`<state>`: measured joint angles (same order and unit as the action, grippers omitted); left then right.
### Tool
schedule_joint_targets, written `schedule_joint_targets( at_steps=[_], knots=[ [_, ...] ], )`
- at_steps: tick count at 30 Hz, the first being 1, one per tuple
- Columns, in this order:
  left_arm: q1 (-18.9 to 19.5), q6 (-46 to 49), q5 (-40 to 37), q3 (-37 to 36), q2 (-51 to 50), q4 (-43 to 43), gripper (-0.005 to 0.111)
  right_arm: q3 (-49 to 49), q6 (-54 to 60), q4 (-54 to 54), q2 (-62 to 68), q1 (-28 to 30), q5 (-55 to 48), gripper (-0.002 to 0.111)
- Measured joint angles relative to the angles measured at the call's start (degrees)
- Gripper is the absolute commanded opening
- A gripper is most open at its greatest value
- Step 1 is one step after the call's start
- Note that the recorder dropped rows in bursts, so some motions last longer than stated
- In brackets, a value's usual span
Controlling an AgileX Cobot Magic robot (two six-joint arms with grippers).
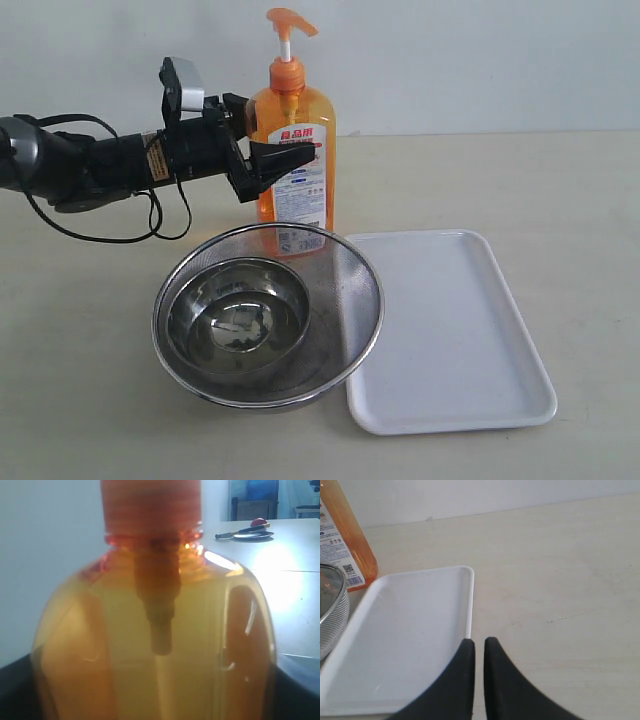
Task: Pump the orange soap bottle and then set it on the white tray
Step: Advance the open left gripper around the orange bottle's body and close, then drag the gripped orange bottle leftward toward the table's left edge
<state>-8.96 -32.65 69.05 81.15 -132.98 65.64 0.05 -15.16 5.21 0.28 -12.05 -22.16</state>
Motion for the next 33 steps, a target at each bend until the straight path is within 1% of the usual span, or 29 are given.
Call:
schedule_joint_targets(
  at_steps=[3, 8, 9, 15, 30, 33],
  knots=[
    [0.0, 0.0, 0.0, 0.0, 0.0, -0.1, 0.024, 0.0, 0.0, 0.0, 0.0, 0.0, 0.0, 0.003],
    [-0.1, -0.1, 0.0, 0.0, 0.0, -0.1, 0.006, 0.0, 0.0, 0.0, 0.0, 0.0, 0.0, 0.003],
    [-0.1, -0.2, 0.0, 0.0, 0.0, -0.1, 0.005, 0.0, 0.0, 0.0, 0.0, 0.0, 0.0, 0.003],
    [0.1, -0.7, -0.2, 0.0, 0.0, -0.1, 0.005, 0.0, 0.0, 0.0, 0.0, 0.0, 0.0, 0.003],
    [5.3, -3.7, 1.0, 0.0, 0.0, 1.8, 0.005, 0.0, 0.0, 0.0, 0.0, 0.0, 0.0, 0.003],
    [6.3, -3.2, 1.3, -1.7, 1.0, 1.8, 0.005, 0.0, 0.0, 0.0, 0.0, 0.0, 0.0, 0.003]
  ],
)
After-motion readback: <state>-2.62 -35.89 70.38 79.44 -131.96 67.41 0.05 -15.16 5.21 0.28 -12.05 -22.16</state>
